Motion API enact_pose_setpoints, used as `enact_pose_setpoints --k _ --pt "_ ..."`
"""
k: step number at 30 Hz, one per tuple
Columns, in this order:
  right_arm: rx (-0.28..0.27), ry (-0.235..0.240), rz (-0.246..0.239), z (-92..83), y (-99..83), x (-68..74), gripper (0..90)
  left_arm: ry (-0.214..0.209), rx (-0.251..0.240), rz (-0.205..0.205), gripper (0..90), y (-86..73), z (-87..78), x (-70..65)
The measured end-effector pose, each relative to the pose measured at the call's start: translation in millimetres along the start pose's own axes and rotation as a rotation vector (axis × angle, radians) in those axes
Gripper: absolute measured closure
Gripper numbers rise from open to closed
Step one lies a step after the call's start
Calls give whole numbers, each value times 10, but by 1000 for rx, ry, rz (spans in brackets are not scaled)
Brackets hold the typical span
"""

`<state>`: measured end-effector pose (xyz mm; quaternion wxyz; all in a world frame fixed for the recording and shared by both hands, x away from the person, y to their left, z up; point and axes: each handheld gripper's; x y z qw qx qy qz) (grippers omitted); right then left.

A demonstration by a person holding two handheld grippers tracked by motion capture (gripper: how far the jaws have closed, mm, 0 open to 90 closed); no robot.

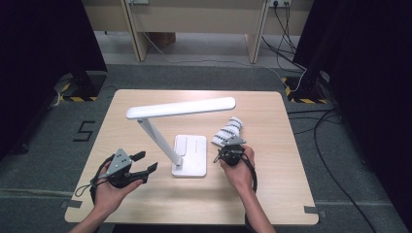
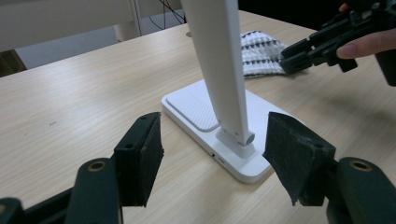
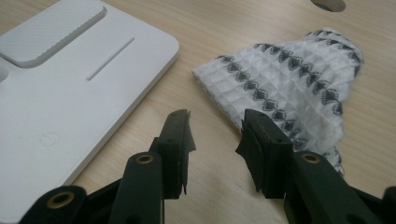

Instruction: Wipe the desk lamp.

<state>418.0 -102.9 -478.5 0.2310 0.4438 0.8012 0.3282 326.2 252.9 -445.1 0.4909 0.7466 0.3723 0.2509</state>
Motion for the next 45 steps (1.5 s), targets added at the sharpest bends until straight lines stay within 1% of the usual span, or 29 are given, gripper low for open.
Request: enact_pose_setpoints --k 4,7,12,17,21,22,26,27,28,29,30,32,33,34,35,36,41,44,45 --pt "-9 -6 12 -65 -45 -28 614 18 6 -6 358 -60 -33 57" --pt "-12 -8 11 -101 -73 -48 610 26 10 -15 359 -100 -50 95" --pt "-21 -11 21 -163 -112 -75 601 43 17 -17 362 -168 -88 169" --pt "-28 -18 32 -220 -191 -98 586 58 22 -32 362 -247 -110 235" --pt "-29 -21 32 -258 -260 -123 575 66 24 -53 365 -322 -135 279" --pt "-31 -23 39 -265 -276 -130 574 69 24 -60 365 -345 -136 286" --pt "-35 -31 48 -317 -325 -166 565 79 39 -72 365 -437 -145 322" --pt "-37 -32 48 -328 -338 -172 564 88 42 -63 365 -455 -152 342" --pt "-36 -32 46 -342 -351 -181 563 87 49 -70 366 -474 -154 352" --pt "-40 -34 50 -355 -366 -187 563 94 47 -72 366 -491 -154 365" --pt "-39 -34 51 -368 -382 -194 563 102 45 -68 366 -505 -159 384" --pt "-44 -36 58 -391 -419 -213 562 102 50 -82 366 -531 -166 412" --pt "-44 -36 60 -407 -439 -223 562 110 49 -75 366 -540 -174 432" --pt "-44 -38 62 -422 -460 -232 562 109 54 -85 366 -553 -179 448" --pt "-46 -37 68 -441 -488 -241 562 116 54 -86 366 -562 -184 463" --pt "-45 -40 68 -458 -511 -248 562 117 49 -92 366 -570 -184 474" --pt "-54 -45 84 -538 -597 -279 560 137 62 -93 366 -614 -222 568" --pt "-59 -51 93 -583 -649 -301 558 151 63 -104 367 -646 -251 631" --pt "-60 -52 93 -598 -670 -312 557 154 67 -102 368 -653 -259 647"
Point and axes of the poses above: each handheld gripper's, and its own axes: z roughly forward along the jaws, y roughly out of its top, x roughly to its left, and after that the axes turned 2 degrees about y, right-handed
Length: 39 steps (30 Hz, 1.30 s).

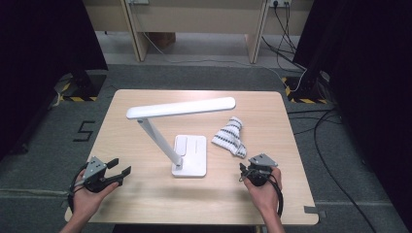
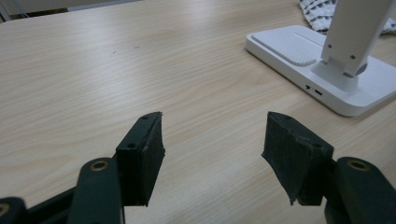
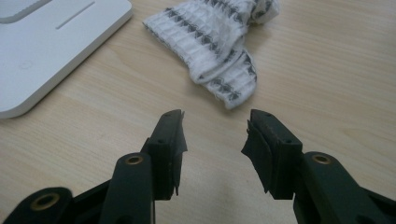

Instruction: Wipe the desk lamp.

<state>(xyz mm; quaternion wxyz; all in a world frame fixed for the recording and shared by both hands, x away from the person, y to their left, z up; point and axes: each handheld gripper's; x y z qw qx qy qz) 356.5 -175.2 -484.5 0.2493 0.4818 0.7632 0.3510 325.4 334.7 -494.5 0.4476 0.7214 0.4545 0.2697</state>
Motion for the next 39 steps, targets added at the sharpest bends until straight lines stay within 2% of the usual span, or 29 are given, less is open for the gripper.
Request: enact_pose_setpoints --k 9,20,29,35,39 --pt "-11 -23 28 -115 -132 -92 544 35 7 -19 370 -64 -31 148" --pt "-43 -55 70 -237 -321 -191 535 62 14 -20 370 -149 -12 214" --pt "-103 -73 98 -265 -446 -227 528 57 14 -39 376 -249 5 241" --pt "-139 -96 108 -312 -460 -244 505 52 2 -38 376 -241 3 243" --pt "-144 -102 115 -318 -478 -258 501 48 5 -36 376 -246 9 225"
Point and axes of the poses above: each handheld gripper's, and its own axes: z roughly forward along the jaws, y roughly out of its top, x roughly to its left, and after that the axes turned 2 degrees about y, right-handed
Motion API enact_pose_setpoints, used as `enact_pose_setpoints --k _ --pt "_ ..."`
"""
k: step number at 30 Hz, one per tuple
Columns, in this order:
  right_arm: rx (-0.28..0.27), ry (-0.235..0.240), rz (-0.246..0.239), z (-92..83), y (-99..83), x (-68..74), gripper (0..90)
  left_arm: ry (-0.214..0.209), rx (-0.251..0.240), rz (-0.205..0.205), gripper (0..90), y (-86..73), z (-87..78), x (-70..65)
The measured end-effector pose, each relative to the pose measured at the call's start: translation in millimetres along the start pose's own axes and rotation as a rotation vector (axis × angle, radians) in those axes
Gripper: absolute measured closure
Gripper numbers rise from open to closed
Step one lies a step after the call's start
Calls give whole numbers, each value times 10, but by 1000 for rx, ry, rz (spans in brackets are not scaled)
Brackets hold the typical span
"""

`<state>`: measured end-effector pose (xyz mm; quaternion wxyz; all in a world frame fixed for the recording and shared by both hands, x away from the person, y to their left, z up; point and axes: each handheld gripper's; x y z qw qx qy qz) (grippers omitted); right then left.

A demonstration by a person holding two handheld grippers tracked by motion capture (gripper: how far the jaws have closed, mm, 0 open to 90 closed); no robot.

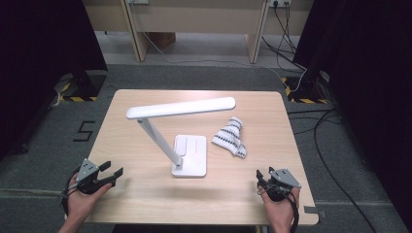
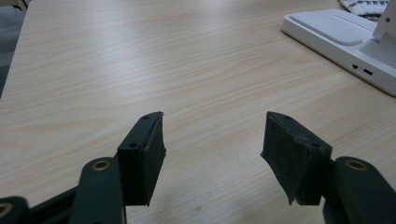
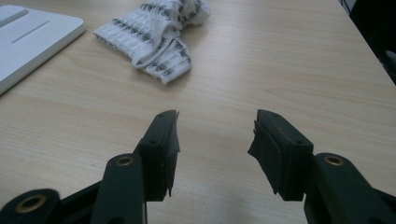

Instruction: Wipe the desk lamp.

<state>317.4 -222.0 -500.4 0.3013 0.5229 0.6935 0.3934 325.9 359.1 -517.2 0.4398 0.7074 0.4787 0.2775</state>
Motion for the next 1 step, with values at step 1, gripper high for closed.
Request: enact_pose_setpoints --k 1 --pt "1 -1 2 1 -5 2 500 -3 -1 2 376 0 4 -4"
Point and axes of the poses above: each handheld gripper's, and its own axes: z roughly forward along the jaws, y roughly out of its top, x roughly to its left, and after that the axes turned 2 degrees about y, right-handed
